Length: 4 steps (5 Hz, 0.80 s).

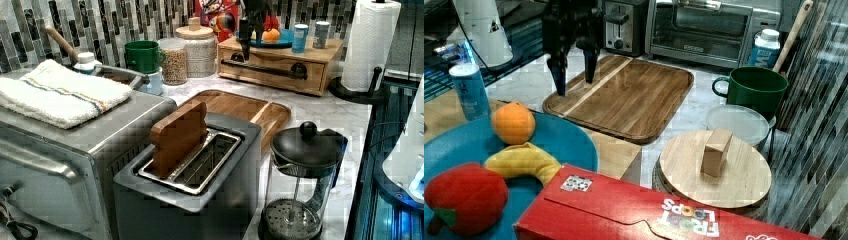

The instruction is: Open the drawer.

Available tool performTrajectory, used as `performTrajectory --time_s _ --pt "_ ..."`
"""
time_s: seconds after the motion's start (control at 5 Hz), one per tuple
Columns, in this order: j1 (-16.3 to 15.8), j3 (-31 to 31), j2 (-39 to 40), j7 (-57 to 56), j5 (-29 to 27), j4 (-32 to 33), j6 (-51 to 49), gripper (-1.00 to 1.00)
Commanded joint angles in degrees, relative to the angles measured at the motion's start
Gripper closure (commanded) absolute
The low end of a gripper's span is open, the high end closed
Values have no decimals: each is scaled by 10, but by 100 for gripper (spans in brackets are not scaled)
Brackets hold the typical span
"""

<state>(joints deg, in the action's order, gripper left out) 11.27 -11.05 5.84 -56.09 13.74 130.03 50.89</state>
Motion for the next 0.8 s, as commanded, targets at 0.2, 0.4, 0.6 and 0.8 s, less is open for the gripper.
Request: performTrajectory --time_s 0.2,0.4,0.6,0.8 --pt "9 -18 38 10 54 3 56 -100" --pt "13 -28 50 53 93 16 105 -100" --pt "22 -22 67 38 84 5 106 -100" --pt "9 -32 90 27 55 -1 117 -100"
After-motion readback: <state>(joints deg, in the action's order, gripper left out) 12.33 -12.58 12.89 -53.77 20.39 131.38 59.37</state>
